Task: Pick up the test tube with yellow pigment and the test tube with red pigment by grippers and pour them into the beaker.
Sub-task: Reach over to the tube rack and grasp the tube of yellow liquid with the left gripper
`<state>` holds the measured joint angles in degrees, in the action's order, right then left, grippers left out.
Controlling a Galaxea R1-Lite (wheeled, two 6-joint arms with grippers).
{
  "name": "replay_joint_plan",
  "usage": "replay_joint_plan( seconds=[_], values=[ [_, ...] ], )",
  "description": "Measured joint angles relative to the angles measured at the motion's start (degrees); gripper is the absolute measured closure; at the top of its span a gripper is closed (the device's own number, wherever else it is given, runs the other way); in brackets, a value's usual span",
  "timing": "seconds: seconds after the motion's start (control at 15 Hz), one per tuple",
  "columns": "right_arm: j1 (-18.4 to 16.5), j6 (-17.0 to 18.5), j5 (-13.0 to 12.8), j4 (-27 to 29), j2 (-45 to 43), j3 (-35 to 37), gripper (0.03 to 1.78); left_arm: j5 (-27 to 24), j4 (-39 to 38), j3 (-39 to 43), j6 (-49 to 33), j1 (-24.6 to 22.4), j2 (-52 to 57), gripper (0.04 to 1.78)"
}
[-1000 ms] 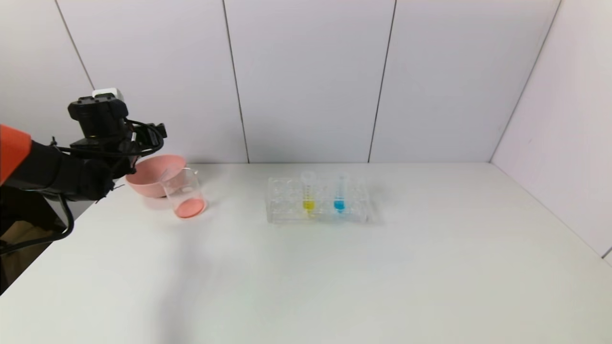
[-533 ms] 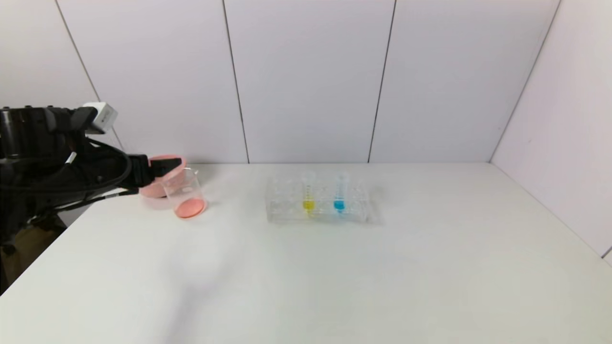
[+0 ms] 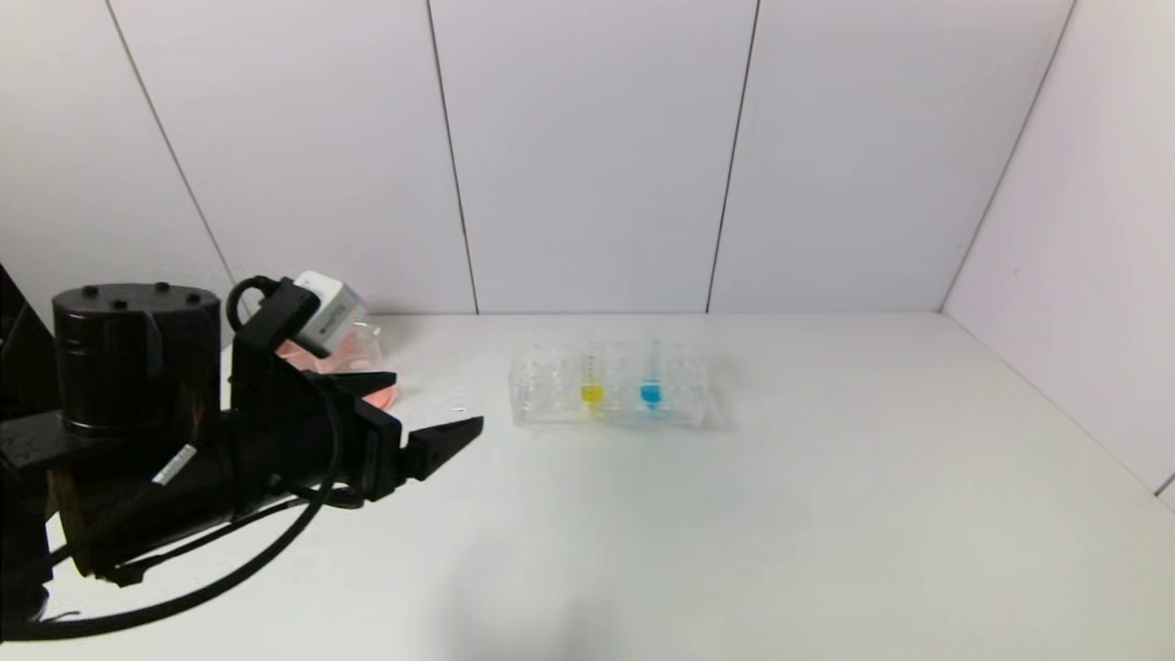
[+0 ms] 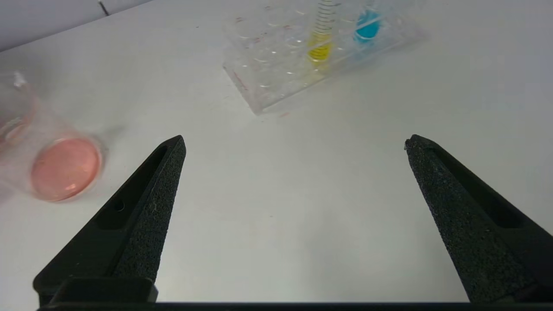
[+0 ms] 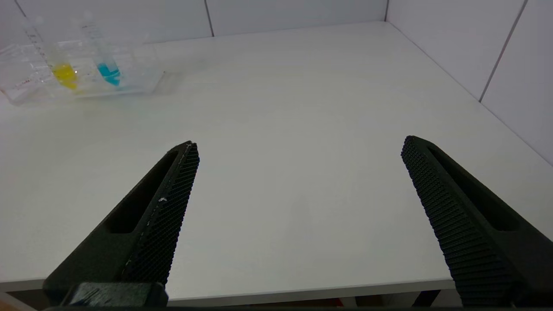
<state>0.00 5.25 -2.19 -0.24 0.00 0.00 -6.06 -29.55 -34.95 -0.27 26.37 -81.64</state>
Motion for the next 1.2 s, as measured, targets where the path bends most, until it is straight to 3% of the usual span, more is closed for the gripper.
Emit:
replay_joint_plan(
  seconds=[0.13, 0.33, 0.67, 0.8, 1.2],
  values=[
    [0.00, 0.00, 0.00, 0.00, 0.00, 0.00, 0.10, 8.92, -3.79, 0.06, -3.25, 7.17, -2.54, 0.05],
    [0.00, 0.00, 0.02, 0.00, 0.00, 0.00, 0.10, 21.08, -14.30, -0.62, -4.44, 14.01, -10.58, 0.04],
    [0.00, 0.00, 0.00, -0.02, 0.00, 0.00, 0.10, 38.11, -26.30, -10.33, -4.68, 20.13, -26.27, 0.04],
    [0.00, 0.00, 0.00, -0.02, 0.00, 0.00, 0.10, 41.64, -27.15, -15.29, -4.74, 20.76, -31.15, 0.04],
    [0.00, -0.02, 0.00, 0.00, 0.00, 0.00, 0.10, 45.42, -28.68, -27.20, -4.44, 20.92, -43.25, 0.04]
  ],
)
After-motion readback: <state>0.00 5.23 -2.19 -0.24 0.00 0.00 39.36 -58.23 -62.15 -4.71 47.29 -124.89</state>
